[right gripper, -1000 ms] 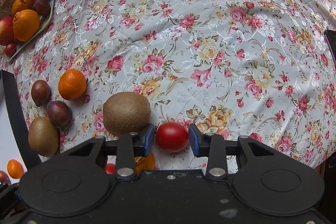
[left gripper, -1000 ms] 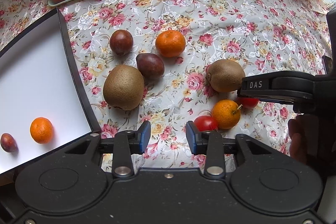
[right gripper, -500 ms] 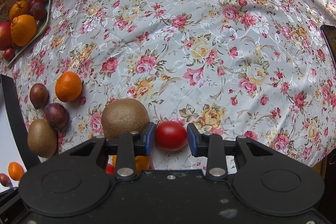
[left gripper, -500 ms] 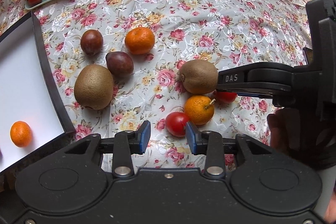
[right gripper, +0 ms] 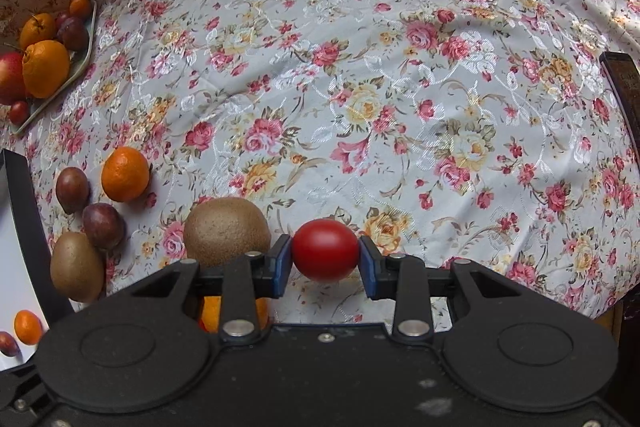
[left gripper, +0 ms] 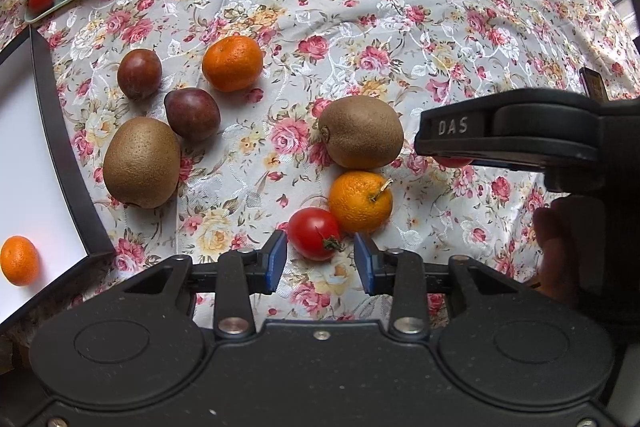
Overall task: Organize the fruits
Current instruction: 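Grasp another red tomato with the left tool while the right tool holds its tomato, then carry both tomatoes over the white box and open both tools to drop them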
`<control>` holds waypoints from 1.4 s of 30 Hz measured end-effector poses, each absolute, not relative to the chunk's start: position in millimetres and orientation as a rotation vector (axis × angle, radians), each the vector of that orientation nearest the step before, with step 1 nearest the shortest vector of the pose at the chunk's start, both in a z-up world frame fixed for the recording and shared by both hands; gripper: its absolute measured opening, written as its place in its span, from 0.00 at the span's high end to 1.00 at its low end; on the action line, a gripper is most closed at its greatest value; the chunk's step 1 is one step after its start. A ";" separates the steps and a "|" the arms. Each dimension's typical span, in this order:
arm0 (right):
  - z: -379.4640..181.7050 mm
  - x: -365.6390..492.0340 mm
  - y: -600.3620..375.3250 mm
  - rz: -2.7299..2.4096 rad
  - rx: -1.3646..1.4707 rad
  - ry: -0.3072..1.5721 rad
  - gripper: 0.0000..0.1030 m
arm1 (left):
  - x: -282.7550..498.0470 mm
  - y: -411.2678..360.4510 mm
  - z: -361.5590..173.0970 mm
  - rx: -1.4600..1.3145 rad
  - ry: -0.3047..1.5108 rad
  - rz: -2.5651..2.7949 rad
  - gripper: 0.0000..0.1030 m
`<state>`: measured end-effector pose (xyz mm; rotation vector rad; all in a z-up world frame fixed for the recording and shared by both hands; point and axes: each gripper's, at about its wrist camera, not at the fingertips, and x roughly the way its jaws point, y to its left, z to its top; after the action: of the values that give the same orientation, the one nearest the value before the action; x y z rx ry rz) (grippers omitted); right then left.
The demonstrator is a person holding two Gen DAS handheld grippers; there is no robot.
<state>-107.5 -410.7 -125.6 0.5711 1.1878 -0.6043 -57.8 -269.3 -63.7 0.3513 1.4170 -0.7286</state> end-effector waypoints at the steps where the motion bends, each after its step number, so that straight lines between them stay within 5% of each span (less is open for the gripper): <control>1: -123.4 -109.7 -412.8 -0.603 0.580 1.181 0.65 | -58.8 -271.0 -65.4 0.358 1.420 -0.725 0.56; 42: -89.8 -144.3 -421.7 -0.571 0.610 1.093 0.65 | -49.1 -284.7 -78.3 0.240 1.373 -0.560 0.57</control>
<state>-144.3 -421.7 -89.8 0.6103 1.0935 -0.5713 -49.1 -284.7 -78.3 0.2402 1.3734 -0.5603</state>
